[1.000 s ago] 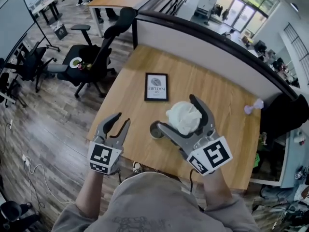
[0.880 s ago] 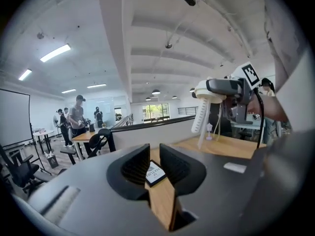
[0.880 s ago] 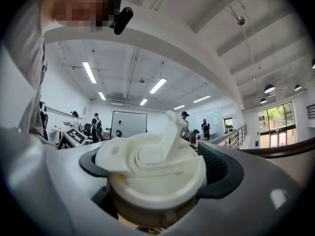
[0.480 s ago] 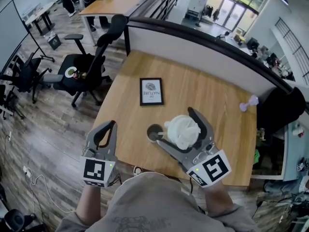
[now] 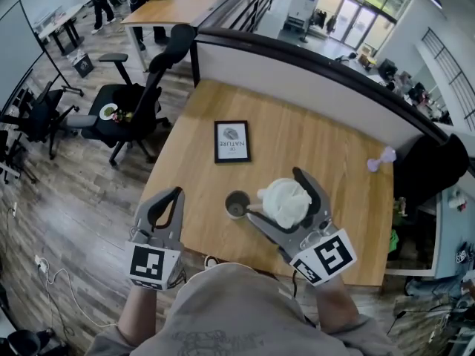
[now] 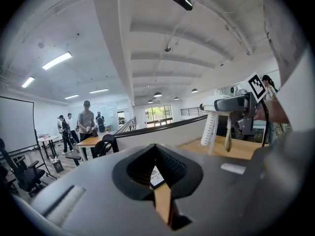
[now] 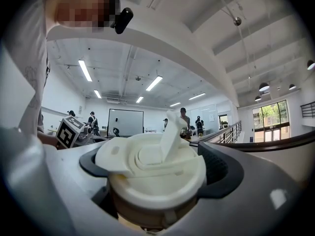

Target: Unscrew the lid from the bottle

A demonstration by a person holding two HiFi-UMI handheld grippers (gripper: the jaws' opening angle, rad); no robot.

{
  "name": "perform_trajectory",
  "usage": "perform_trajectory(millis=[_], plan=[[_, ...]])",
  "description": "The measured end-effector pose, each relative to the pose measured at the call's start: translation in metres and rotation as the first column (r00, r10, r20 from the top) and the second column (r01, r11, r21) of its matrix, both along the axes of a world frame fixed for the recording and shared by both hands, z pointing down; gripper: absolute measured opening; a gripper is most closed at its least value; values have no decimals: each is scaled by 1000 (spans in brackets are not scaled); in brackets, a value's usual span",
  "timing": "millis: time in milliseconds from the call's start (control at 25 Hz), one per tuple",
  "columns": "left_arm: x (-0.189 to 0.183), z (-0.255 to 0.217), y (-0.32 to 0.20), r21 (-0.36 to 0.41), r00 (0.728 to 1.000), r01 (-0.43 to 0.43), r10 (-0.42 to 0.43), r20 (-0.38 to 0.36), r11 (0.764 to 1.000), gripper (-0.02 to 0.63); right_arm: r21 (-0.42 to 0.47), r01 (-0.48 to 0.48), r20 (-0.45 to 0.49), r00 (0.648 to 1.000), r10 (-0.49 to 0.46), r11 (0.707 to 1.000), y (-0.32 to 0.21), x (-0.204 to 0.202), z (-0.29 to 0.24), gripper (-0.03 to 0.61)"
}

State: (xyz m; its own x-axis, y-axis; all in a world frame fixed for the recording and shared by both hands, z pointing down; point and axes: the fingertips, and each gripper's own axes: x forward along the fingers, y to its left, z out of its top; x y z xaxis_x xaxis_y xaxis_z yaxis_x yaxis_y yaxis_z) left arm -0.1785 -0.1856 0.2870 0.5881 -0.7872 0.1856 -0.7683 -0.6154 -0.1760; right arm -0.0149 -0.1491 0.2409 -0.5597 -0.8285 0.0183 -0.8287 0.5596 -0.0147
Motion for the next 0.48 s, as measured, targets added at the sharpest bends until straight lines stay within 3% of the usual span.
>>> perform_trajectory(millis=[320,480], plan=[[1,-1,6,-1,1000,2,-2,6,1000,0,-7,-10,-12,1000,10,1000,2,4,5,523],[2,0,7,-38,1000,23,-23,-4,999,2,-14,-18,-18,1000,18,1000,2,7,8,523]])
